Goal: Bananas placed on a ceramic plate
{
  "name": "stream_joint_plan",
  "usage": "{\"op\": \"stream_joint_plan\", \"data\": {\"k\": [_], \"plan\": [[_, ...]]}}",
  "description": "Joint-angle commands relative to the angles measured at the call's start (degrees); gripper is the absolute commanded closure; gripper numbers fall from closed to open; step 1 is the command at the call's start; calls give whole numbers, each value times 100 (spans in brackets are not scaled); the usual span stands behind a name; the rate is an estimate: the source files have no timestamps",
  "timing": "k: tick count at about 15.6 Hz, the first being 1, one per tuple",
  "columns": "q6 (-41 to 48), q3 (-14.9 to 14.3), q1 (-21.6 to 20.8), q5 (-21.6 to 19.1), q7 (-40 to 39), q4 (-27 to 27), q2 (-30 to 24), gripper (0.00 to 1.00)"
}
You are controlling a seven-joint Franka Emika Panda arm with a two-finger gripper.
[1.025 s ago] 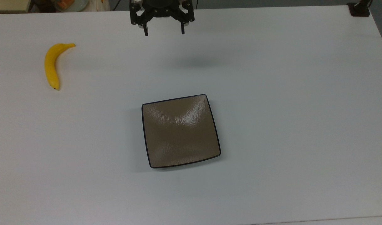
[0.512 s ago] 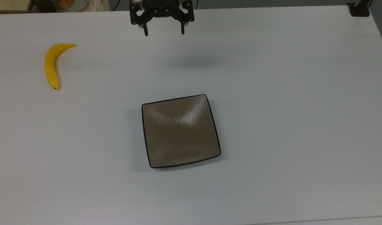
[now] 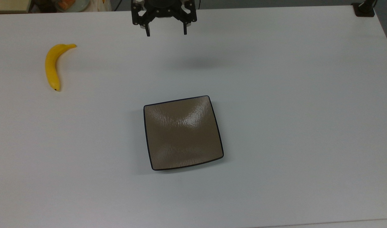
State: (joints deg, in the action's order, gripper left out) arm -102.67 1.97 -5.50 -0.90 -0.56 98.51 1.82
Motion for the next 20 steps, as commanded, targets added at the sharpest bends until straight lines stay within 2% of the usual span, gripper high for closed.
{"op": "stream_joint_plan", "data": {"k": [1, 9, 14, 20], "plan": [[80, -65, -38, -42, -58, 142, -155, 0], [98, -65, -30, -33, -58, 151, -173, 0], [124, -205, -21, -33, -102, 142, -235, 0], [72, -206, 76, -25, -111, 116, -243, 0]]}}
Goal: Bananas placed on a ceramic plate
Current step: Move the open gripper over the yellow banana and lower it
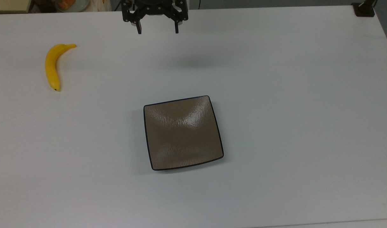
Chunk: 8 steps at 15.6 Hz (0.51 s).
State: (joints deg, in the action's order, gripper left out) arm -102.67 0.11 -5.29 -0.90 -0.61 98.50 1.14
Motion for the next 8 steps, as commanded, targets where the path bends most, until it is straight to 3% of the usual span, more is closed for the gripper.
{"op": "stream_joint_plan", "data": {"k": [1, 5, 8], "plan": [[72, -20, 54, -25, -115, 116, -167, 0], [11, -29, 212, 230, -141, 151, -123, 0], [-489, -37, 327, 370, -142, 502, -123, 0]]}}
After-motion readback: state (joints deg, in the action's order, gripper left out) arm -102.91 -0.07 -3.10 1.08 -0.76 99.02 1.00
